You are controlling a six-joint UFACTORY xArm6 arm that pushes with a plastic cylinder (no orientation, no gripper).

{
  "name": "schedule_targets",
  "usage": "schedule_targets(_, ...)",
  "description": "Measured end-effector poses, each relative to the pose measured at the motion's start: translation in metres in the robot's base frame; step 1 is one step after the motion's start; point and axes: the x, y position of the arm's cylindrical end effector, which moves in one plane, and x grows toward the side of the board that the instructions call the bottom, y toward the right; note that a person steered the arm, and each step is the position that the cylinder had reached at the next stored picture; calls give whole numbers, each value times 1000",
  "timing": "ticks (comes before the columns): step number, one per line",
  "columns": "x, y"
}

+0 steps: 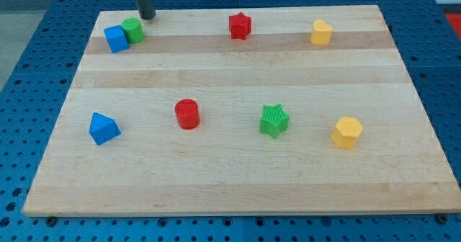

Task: Adjust the green circle at the right side of the blue cube

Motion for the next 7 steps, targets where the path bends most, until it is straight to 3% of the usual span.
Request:
schedule_targets(2, 5, -36)
schedule_targets(7, 36, -27)
